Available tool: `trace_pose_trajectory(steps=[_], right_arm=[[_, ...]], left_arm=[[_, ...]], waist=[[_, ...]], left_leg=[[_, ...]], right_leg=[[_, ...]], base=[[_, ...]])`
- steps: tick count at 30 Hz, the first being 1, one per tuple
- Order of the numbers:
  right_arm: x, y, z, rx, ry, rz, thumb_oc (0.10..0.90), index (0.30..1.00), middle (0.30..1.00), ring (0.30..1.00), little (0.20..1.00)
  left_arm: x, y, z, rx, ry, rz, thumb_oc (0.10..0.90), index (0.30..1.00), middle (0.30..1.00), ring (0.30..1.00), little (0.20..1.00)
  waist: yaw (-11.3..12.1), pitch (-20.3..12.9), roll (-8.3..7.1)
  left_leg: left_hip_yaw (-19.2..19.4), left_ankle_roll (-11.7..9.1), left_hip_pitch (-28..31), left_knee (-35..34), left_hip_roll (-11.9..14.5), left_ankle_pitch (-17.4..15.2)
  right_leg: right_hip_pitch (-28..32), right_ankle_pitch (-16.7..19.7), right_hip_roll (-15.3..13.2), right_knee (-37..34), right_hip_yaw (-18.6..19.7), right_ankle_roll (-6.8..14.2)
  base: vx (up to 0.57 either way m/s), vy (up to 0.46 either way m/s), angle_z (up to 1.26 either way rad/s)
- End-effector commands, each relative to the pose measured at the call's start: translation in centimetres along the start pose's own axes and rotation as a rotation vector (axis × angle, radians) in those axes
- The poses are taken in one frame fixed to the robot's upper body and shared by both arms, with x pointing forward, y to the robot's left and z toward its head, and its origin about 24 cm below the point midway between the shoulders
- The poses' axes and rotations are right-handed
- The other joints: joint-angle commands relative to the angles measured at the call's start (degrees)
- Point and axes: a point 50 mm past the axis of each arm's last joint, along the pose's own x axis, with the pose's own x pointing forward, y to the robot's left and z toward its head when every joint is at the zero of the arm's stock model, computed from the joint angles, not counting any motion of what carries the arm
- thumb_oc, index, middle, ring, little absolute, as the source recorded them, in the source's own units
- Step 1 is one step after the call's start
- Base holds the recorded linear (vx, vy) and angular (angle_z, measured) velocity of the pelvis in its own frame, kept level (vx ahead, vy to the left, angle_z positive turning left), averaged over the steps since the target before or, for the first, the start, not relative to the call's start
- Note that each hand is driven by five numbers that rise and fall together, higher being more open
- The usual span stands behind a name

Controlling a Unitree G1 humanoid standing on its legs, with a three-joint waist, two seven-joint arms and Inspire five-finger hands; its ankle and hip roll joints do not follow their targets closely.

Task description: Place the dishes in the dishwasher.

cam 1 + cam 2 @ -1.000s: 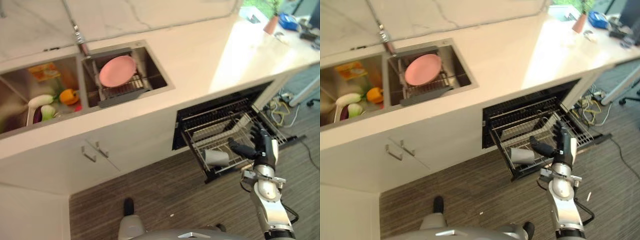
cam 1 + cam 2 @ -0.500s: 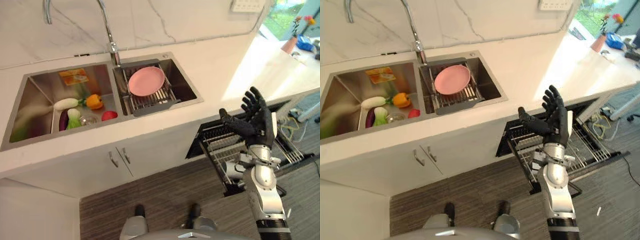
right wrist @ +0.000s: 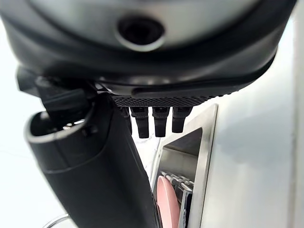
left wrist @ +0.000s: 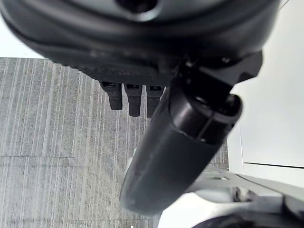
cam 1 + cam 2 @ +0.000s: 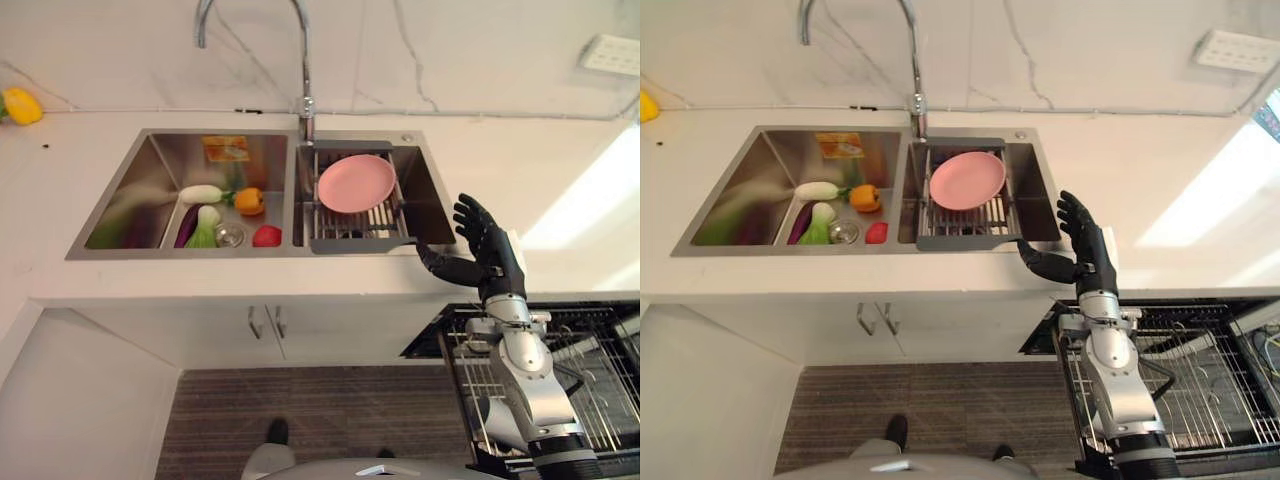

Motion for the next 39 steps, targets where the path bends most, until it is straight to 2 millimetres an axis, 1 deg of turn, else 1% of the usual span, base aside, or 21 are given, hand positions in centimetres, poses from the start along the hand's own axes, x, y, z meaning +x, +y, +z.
trace_pose_trajectory(steps=[1,3,6,11,12,13,14,16,17,18,23,25,26,29,32,39], right_arm=[[2.4,-1.2,6.3,-0.095,-0.331,-0.047,0.800,0.900,0.900,0.900,0.900],[2.9,-1.5,6.6,-0.203,-0.344,-0.049,0.800,0.900,0.900,0.900,0.900],[4.0,-1.6,6.9,-0.316,-0.357,-0.042,0.800,0.900,0.900,0.900,0.900],[6.2,-1.7,8.5,-0.575,-0.426,-0.011,0.800,0.900,0.900,0.900,0.900],[6.6,-1.7,8.7,-0.612,-0.434,-0.004,0.800,0.900,0.900,0.900,0.900],[6.6,-1.6,8.7,-0.613,-0.436,-0.003,0.800,0.900,0.900,0.900,0.900],[7.4,-1.4,9.3,-0.683,-0.453,0.022,0.800,0.900,0.900,0.900,0.900],[8.1,-1.1,9.5,-0.744,-0.460,0.050,0.800,0.900,0.900,0.900,0.900],[8.1,-1.1,9.5,-0.744,-0.460,0.050,0.800,0.900,0.900,0.900,0.900],[8.6,-0.8,9.5,-0.794,-0.456,0.084,0.800,0.900,0.900,0.900,0.900],[9.5,0.2,9.3,-0.878,-0.452,0.148,0.800,0.900,0.900,0.900,0.900],[10.0,0.5,8.9,-0.924,-0.439,0.175,0.800,0.900,0.900,0.900,0.900],[10.3,0.6,8.4,-0.947,-0.414,0.183,0.800,0.900,0.900,0.900,0.900],[10.6,0.7,8.2,-0.962,-0.403,0.188,0.800,0.900,0.900,0.900,0.900],[11.3,0.8,7.6,-1.008,-0.371,0.194,0.800,0.900,0.900,0.900,0.900],[12.1,1.0,7.4,-1.039,-0.347,0.178,0.800,0.900,0.900,0.900,0.900]], left_arm=[[0.2,0.7,0.1,0.081,0.015,0.020,0.800,0.900,0.900,0.900,0.900],[0.2,0.7,0.1,0.098,0.011,0.021,0.800,0.900,0.900,0.900,0.900],[0.2,0.8,0.2,0.114,0.000,0.022,0.800,0.900,0.900,0.900,0.900],[0.2,1.1,0.3,0.142,-0.016,0.031,0.800,0.900,0.900,0.900,0.900],[0.2,1.1,0.4,0.148,-0.020,0.031,0.800,0.900,0.900,0.900,0.900],[0.2,1.1,0.4,0.147,-0.020,0.030,0.800,0.900,0.900,0.900,0.900],[0.2,1.1,0.5,0.165,-0.028,0.029,0.800,0.900,0.900,0.900,0.900],[0.2,1.0,0.6,0.171,-0.032,0.023,0.800,0.900,0.900,0.900,0.900],[0.2,1.0,0.6,0.171,-0.032,0.023,0.800,0.900,0.900,0.900,0.900],[0.2,1.1,0.5,0.177,-0.030,0.023,0.800,0.900,0.900,0.900,0.900],[0.2,1.2,0.2,0.187,-0.024,0.022,0.800,0.900,0.900,0.900,0.900],[0.2,1.4,0.2,0.194,-0.022,0.028,0.800,0.900,0.900,0.900,0.900],[0.2,1.5,0.2,0.199,-0.023,0.031,0.800,0.900,0.900,0.900,0.900],[0.2,1.5,0.2,0.202,-0.024,0.032,0.800,0.900,0.900,0.900,0.900],[0.2,1.5,0.2,0.209,-0.023,0.032,0.800,0.900,0.900,0.900,0.900],[0.2,1.3,0.1,0.223,-0.024,0.029,0.800,0.900,0.900,0.900,0.900]], waist=[[0.75,-2.10,1.37],[1.35,-2.43,1.33],[1.98,-2.68,1.39],[3.28,-2.88,1.36],[3.42,-2.85,1.36],[3.36,-2.82,1.43],[3.67,-2.91,1.43],[3.79,-2.98,1.60],[3.79,-2.98,1.60],[4.09,-3.03,1.62],[4.24,-3.12,1.73],[4.24,-3.32,1.84],[4.32,-3.38,1.91],[4.28,-3.38,1.95],[4.48,-3.50,1.90],[4.58,-3.53,1.97]], left_leg=[[2.14,-0.40,4.45,2.02,2.39,-6.38],[1.87,-0.82,4.48,1.27,2.98,-5.90],[2.07,-1.15,4.77,0.73,3.41,-5.63],[2.69,-1.63,5.29,0.02,4.16,-5.13],[2.70,-1.68,5.23,-0.02,4.23,-5.07],[2.72,-1.68,5.22,-0.02,4.24,-5.07],[2.74,-1.76,5.14,-0.17,4.33,-4.87],[2.81,-1.79,5.02,-0.33,4.28,-4.78],[2.81,-1.79,5.02,-0.33,4.28,-4.78],[2.87,-1.78,4.95,-0.42,4.15,-4.69],[3.04,-1.73,5.01,-0.56,3.92,-4.80],[3.04,-1.69,5.12,-0.68,3.84,-4.84],[2.92,-1.65,5.17,-0.77,3.74,-4.91],[2.95,-1.65,5.19,-0.77,3.71,-4.93],[2.98,-1.61,5.38,-0.91,3.57,-5.02],[3.11,-1.57,5.40,-1.02,3.51,-5.10]], right_leg=[[-5.07,-2.31,-3.85,3.18,-1.17,3.29],[-4.44,-2.70,-3.48,2.82,-2.36,3.04],[-3.62,-2.71,-3.09,1.99,-2.90,3.00],[-3.03,-2.84,-2.58,1.23,-3.20,2.92],[-3.08,-2.86,-2.54,1.20,-3.13,2.91],[-3.10,-2.86,-2.53,1.21,-3.11,2.91],[-3.14,-2.84,-2.49,1.09,-3.17,2.94],[-3.23,-2.82,-2.45,0.92,-3.07,3.02],[-3.23,-2.82,-2.45,0.92,-3.07,3.02],[-3.18,-2.83,-2.42,0.84,-2.98,3.03],[-3.08,-2.75,-2.51,0.77,-2.79,3.05],[-2.97,-2.86,-2.50,0.74,-2.71,2.96],[-2.93,-2.88,-2.49,0.74,-2.69,2.92],[-2.90,-2.89,-2.46,0.71,-2.67,2.91],[-2.82,-2.86,-2.43,0.60,-2.48,2.94],[-3.00,-2.89,-2.46,0.60,-2.24,2.96]], base=[[0.04,-0.046,0.33],[0.05,-0.079,0.25],[0.04,-0.051,0.06],[0.02,-0.029,0.02],[0.00,0.000,0.00],[0.00,0.000,0.00],[0.01,-0.017,0.05],[0.00,-0.008,0.02],[0.00,0.000,0.00],[0.00,0.000,0.00],[0.00,0.000,0.00],[0.00,0.000,0.00],[0.00,0.000,0.00],[0.00,0.000,0.00],[0.00,0.000,0.00],[0.00,0.000,0.00]])
